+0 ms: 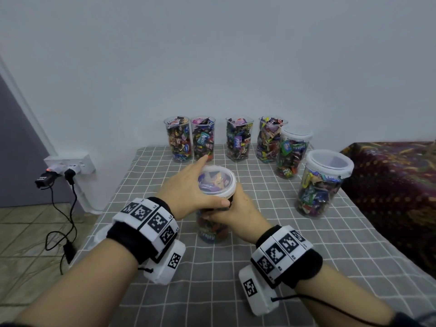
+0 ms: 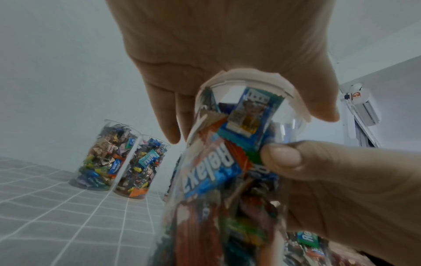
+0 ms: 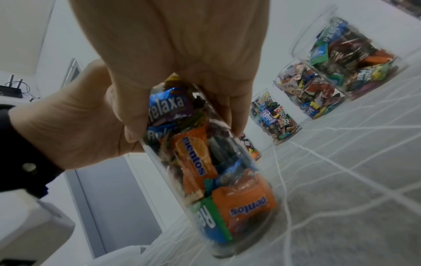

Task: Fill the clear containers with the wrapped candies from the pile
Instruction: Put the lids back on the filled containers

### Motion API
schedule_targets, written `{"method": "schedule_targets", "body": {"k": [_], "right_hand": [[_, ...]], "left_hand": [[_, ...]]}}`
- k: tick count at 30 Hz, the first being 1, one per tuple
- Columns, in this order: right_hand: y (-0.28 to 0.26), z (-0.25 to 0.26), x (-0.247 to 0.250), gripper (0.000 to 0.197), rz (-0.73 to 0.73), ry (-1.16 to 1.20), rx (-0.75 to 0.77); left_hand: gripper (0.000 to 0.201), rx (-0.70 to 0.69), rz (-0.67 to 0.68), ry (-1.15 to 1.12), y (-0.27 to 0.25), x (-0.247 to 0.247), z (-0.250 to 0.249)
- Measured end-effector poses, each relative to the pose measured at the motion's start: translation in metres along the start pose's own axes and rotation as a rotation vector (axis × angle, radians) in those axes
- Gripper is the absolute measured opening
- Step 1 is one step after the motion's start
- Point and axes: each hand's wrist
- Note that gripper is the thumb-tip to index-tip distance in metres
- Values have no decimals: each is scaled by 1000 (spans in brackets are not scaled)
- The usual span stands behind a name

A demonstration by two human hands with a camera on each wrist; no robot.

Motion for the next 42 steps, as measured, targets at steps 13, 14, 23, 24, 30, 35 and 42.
{"method": "schedule_targets", "body": {"k": [13, 14, 23, 24, 30, 35, 42], "right_hand": [[-64, -47, 98, 85, -264, -137, -102], [-69, -52, 105, 87, -281, -145, -108], [-102, -78, 152, 78, -411, -141, -191], [-105, -80, 153, 85, -440, -164, -188], [-121, -24, 145, 43, -953, -236, 206], [-62, 18, 110, 30, -770, -99, 300], [61, 11, 74, 44, -591, -51, -29]], "left_hand": [[132, -59, 115, -83, 2, -27, -9], [129, -57, 109, -87, 3, -29, -10], [106, -38, 84, -113, 17, -42, -15], [100, -35, 76, -126, 19, -43, -13], [67, 5, 17, -107, 40, -41, 6], [65, 74, -71, -160, 70, -29, 14], [68, 132, -214, -216, 119, -5, 30]]}}
Point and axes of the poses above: each hand's wrist, its own y-axis towards the middle knuckle, its own x-axis out of the back of the hand, z = x × y, and after that the axes turned 12 degrees about -y, right-handed
